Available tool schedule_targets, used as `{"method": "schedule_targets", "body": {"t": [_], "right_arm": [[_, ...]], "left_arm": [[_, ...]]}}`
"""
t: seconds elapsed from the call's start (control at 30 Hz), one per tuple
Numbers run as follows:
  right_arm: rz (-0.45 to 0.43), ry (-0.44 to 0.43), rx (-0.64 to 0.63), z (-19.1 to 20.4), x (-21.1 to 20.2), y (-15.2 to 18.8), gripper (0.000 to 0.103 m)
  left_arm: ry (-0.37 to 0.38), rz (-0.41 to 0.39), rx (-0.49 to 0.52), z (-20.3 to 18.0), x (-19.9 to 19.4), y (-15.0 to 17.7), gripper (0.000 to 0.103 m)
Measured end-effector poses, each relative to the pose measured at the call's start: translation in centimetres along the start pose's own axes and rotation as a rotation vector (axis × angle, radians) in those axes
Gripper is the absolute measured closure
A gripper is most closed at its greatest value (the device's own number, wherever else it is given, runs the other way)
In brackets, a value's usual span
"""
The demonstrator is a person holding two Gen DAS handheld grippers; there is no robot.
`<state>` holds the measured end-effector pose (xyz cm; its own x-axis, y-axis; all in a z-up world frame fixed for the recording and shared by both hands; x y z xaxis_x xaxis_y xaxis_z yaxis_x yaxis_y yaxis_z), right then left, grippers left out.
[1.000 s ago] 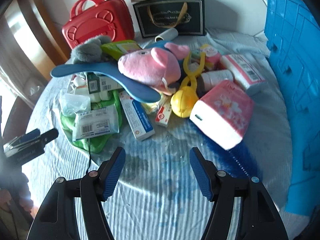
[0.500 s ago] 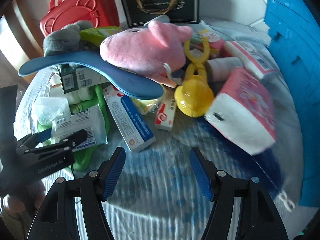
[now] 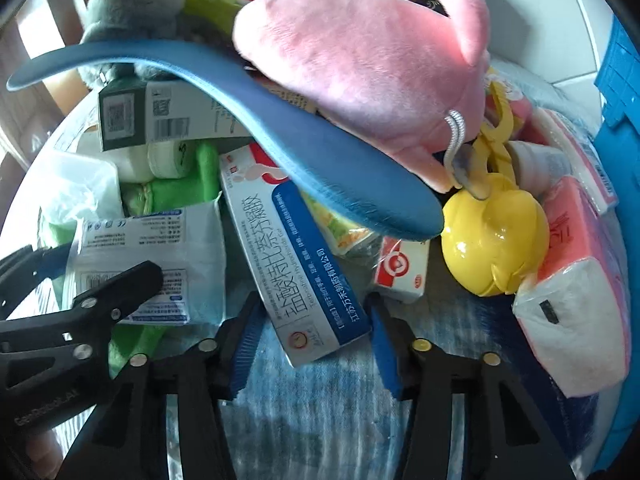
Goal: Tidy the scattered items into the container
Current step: 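Grasp a white wet-wipe pack with left tool while right tool grasps a toothpaste-style box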
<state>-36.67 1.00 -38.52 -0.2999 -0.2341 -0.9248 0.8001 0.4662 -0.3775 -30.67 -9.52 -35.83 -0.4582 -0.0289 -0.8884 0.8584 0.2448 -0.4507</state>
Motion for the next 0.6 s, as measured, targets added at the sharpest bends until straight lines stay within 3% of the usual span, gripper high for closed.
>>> {"method": "schedule_targets", "body": {"t": [0.23, 0.43, 0.6], "right_arm": [[0.017, 0.022, 0.045, -1.4, -2.2, 4.1, 0.055], [0.033, 0.014, 0.08, -2.6, -3.7, 7.1, 0.055], [-0.01, 0.004, 0.094, -3.5, -4.5, 6.7, 0.054]], "left_arm": [[0.049, -0.019, -0.011, -0.8, -2.6, 1.2, 0.071], [0.07, -0.019, 0.019, -2.4, -4.0, 2.1, 0.077], [0.052, -0.005, 0.088, -4.7, -3.6, 3.5, 0.077]]}}
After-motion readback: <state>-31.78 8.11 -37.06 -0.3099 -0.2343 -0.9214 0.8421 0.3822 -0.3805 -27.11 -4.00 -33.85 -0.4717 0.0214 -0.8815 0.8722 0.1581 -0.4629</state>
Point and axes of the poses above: each gripper's, at about its wrist camera, not at the fingertips, and x roughly the way its jaws point, z to its left, y to its underside, the point moved 7 cm from there along x, roughly the way its jaws point, and after that the axes turned 3 degrees about z, right-handed, at the moved point
